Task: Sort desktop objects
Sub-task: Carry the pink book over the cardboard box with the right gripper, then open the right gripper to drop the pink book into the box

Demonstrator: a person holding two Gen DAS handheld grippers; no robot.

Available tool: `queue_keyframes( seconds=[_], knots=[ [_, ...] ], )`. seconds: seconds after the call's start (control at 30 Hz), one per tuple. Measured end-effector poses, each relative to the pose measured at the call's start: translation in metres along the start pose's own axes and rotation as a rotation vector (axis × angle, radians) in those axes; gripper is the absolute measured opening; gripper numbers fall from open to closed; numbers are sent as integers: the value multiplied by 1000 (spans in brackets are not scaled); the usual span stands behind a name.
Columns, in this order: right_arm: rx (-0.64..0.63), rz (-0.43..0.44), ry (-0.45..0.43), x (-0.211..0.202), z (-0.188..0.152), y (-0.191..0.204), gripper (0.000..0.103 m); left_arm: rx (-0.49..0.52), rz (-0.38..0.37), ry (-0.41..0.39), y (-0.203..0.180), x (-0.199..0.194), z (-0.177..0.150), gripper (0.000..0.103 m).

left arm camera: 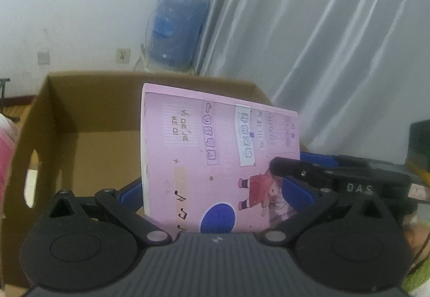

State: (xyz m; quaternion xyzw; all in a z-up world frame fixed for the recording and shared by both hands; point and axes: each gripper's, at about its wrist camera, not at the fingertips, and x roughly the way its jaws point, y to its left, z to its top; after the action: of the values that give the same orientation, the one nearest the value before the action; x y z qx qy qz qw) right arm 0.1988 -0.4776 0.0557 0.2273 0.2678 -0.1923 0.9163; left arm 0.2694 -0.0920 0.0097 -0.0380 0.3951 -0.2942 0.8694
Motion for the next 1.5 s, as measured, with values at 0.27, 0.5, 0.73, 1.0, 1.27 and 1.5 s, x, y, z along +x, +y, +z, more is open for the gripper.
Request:
queue_keyframes(
  seconds=[0.27,0.5,0.73,1.0,1.27,1.5],
  knots=[
    [-60,-80,51,31,1,0,69,-64,-11,122,18,39,1,103],
    [-282,-250,-19,44,0,26,78,-62,-13,144,18,42,-3,103],
    [-273,-167,27,35,11,30,78,-113,-58,179,32,38,1,103],
    [-103,55,318,30,30,17,79,-293,-101,344,60,59,12,103],
    [-77,78,643,67,25,24,79,-381,-106,525,62,95,13,103],
    [-42,44,859,115,17,22,82,-411,-94,601,62,110,14,103]
  ],
)
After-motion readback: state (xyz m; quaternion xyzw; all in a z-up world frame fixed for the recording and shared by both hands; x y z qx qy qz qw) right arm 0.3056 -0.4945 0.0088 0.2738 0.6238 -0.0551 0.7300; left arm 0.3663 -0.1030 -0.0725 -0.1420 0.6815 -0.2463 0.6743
